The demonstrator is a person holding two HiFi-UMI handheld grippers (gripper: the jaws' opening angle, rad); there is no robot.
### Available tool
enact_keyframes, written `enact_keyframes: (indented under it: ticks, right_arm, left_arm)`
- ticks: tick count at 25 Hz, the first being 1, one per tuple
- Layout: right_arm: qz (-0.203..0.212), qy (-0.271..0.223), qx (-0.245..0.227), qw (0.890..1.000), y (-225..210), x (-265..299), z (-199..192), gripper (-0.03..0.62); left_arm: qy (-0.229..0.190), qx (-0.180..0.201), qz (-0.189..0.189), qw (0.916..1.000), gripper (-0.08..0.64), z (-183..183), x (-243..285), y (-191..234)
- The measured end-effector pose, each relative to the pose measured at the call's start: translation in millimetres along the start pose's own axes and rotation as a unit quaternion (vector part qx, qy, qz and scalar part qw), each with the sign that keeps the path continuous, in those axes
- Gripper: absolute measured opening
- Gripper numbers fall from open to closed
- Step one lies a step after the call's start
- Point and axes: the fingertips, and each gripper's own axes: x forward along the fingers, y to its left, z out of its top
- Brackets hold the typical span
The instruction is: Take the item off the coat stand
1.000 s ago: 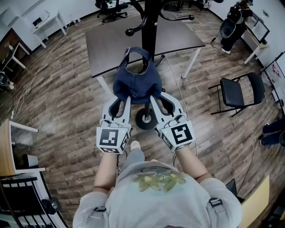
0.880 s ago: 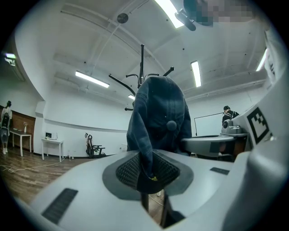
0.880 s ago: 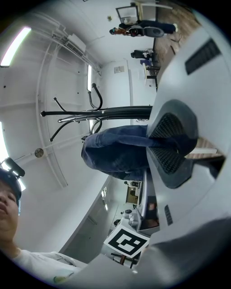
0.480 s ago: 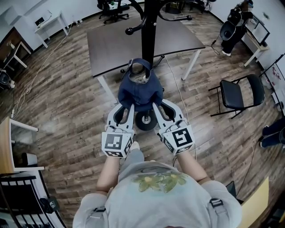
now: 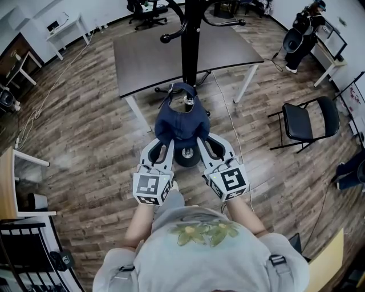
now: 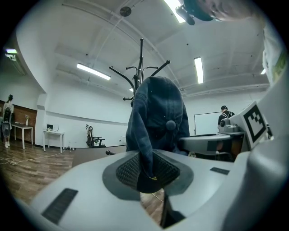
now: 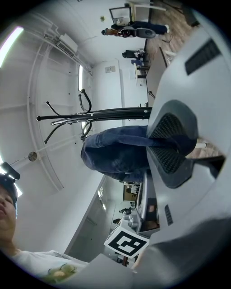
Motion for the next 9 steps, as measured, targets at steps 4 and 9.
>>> enact_keyframes:
  ticks: [4,9]
  right_arm:
    - [0.002,0.000,-0.002,1.000,2.0,-2.4,0.2,0.049]
    - [0.004,0.004,0.002,1.000,2.0,-1.7,-2.9,0.049]
  left_arm:
    - [0.003,0.001,-0.001,1.0000,0.080,-2.1,-3.0,-1.6]
    - [0.005,0.001,-0.002,1.0000,0.080,-2.1,-3.2,-1.0]
